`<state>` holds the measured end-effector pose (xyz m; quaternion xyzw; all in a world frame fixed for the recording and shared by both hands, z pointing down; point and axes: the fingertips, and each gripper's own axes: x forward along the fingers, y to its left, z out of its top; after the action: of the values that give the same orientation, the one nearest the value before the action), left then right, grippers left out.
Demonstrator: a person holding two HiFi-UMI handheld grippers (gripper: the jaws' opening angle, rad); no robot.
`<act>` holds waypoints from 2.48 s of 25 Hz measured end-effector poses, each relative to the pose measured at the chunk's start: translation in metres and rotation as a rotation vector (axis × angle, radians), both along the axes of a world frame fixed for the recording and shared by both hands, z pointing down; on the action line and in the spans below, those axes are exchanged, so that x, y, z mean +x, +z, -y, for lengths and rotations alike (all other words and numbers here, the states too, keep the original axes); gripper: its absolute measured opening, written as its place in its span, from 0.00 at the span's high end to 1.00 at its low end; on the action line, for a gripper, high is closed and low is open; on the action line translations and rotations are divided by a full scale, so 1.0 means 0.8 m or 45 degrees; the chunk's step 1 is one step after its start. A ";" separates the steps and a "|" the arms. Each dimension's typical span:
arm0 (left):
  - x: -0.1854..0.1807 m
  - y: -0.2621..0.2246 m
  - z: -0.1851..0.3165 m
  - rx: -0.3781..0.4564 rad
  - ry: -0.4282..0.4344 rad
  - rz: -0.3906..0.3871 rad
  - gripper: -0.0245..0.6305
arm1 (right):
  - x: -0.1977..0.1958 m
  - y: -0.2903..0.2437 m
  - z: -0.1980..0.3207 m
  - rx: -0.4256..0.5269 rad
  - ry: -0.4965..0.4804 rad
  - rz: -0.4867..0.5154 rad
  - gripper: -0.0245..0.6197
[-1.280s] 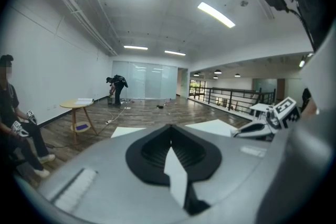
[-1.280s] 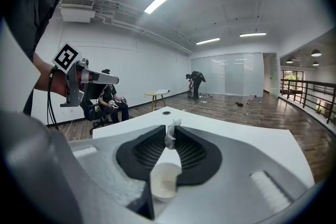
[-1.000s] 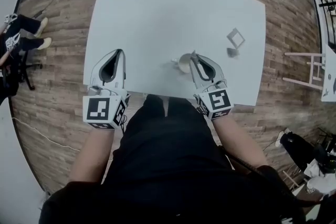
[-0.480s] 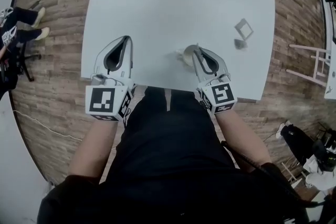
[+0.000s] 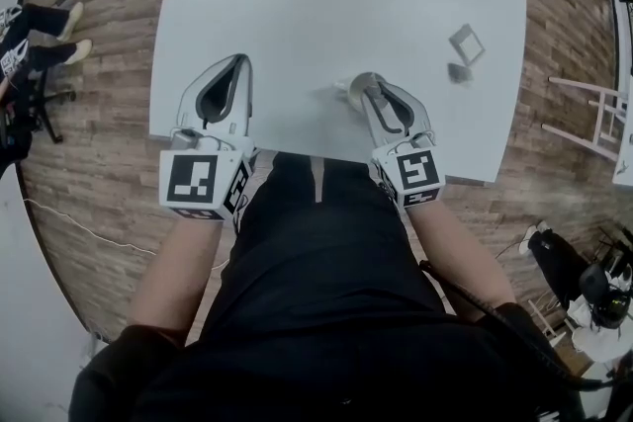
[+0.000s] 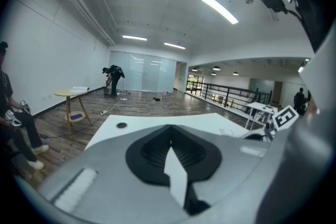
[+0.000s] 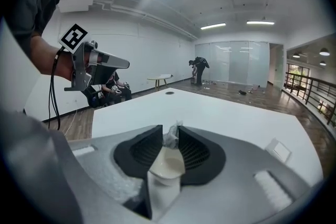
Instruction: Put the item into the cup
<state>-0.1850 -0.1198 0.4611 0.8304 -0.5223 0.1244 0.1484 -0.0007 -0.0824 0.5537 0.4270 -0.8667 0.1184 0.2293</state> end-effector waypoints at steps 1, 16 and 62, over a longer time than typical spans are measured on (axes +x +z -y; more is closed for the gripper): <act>0.000 0.002 -0.002 -0.007 -0.001 -0.002 0.95 | 0.002 0.003 -0.002 -0.009 0.006 0.009 0.78; 0.022 -0.018 -0.005 0.068 0.031 -0.002 0.95 | 0.030 -0.021 -0.001 0.041 0.086 0.063 0.72; 0.123 -0.123 0.028 0.415 0.315 -0.069 0.95 | 0.232 -0.166 -0.026 0.533 0.686 0.041 0.96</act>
<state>-0.0863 -0.1425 0.3627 0.9043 -0.4255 0.0333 0.0097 0.1849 -0.0619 0.4210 0.6764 -0.7318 0.0010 0.0836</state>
